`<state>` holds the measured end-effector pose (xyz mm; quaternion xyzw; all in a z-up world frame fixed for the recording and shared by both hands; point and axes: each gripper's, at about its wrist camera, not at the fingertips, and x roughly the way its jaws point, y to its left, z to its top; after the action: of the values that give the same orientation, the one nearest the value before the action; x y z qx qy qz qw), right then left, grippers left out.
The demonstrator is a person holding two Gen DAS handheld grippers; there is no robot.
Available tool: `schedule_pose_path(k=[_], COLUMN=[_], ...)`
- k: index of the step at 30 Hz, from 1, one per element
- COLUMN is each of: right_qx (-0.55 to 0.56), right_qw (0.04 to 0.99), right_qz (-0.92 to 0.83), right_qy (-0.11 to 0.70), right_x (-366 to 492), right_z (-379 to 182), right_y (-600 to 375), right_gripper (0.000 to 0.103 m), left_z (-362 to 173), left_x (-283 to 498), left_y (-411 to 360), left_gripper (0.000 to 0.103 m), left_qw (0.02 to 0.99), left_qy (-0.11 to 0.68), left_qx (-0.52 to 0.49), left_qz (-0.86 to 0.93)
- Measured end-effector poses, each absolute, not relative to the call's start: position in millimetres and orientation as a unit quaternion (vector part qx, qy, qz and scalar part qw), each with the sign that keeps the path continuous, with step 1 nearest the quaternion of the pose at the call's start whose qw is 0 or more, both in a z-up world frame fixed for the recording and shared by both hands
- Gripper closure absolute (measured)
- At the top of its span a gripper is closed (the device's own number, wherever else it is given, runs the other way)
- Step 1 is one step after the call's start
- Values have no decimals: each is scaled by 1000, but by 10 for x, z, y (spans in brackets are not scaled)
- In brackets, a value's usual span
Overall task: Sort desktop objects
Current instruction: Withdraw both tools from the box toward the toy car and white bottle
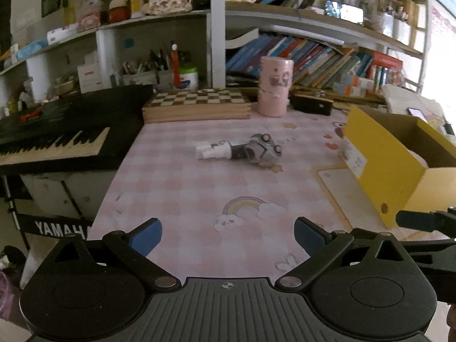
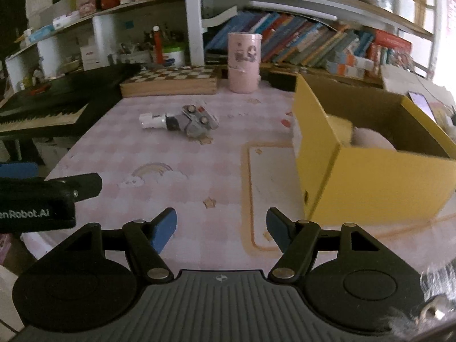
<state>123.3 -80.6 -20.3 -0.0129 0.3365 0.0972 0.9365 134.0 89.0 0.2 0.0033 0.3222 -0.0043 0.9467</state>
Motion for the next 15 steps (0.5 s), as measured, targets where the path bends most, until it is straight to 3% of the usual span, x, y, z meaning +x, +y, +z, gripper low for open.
schedule_pose_path(k=[15], right_qx=[-16], right_qw=[933], right_qz=[118], right_qy=[340], right_x=[1966], right_z=[-213], right_y=[-709], right_gripper=[35], left_z=[-25], left_x=[1978], left_y=[987], left_gripper=[3], left_qw=[943], left_qy=[330], left_qx=[-3], left_qz=[28])
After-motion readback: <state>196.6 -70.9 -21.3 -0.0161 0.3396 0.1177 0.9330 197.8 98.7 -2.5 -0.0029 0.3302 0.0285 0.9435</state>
